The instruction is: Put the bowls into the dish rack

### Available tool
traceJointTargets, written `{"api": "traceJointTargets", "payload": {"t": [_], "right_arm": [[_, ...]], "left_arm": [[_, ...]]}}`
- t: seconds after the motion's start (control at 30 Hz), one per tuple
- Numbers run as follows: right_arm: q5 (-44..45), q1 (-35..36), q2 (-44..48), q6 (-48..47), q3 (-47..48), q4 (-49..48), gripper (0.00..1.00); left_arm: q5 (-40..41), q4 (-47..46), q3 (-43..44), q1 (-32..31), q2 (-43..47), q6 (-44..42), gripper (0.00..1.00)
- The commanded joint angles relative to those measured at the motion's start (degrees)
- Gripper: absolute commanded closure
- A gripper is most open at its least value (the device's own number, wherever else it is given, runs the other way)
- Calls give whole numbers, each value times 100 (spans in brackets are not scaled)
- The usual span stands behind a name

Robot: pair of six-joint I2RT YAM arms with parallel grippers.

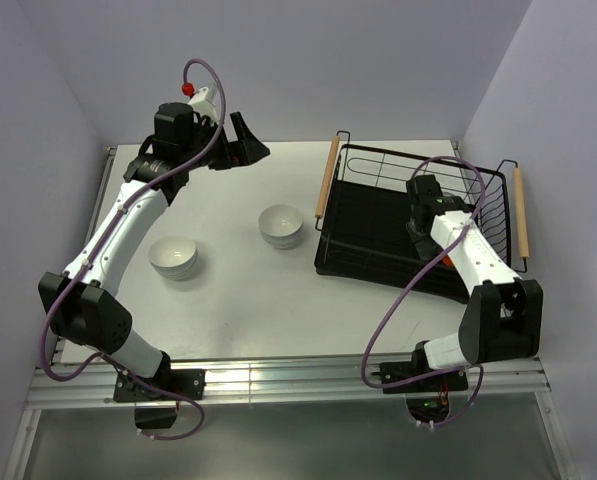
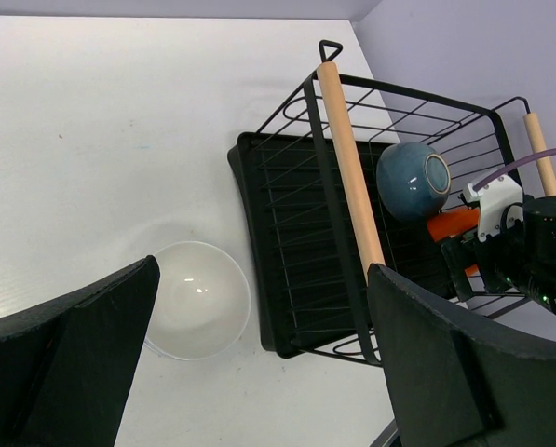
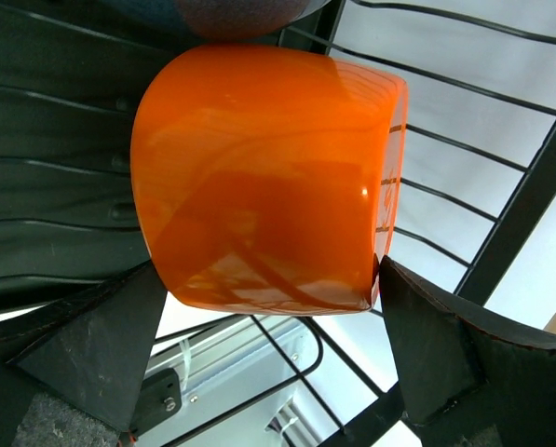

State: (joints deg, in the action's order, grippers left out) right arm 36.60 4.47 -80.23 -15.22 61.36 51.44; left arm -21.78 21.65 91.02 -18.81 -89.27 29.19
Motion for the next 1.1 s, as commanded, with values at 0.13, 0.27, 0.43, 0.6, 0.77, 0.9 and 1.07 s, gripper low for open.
{"api": "traceJointTargets", "payload": {"t": [0.13, 0.27, 0.43, 0.6, 0.77, 0.9, 1.07], "right_arm": [[-65, 168, 174, 125, 77, 296, 0], [-249, 195, 244, 37, 104, 489, 0], [-460, 221, 314, -77, 156, 709, 0], [-627, 221, 341, -60, 306, 823, 0], [-829, 221, 429, -51, 692, 911, 0], [-1005, 212, 534, -95, 1428, 999, 0], [-1137, 160, 500, -191, 2291, 1017, 0]], "left_arm": [[-160, -293, -15, 61, 253, 34, 1], [-221, -293, 21, 70, 218, 69, 1], [-309, -302, 30, 79, 182, 104, 1], [-318, -319, 21, 88, 208, 122, 1], [-292, -407, -76, 105, 340, 61, 1], [-353, -346, -94, 184, 428, -80, 1], [-380, -232, -146, 457, 455, -238, 1]]}}
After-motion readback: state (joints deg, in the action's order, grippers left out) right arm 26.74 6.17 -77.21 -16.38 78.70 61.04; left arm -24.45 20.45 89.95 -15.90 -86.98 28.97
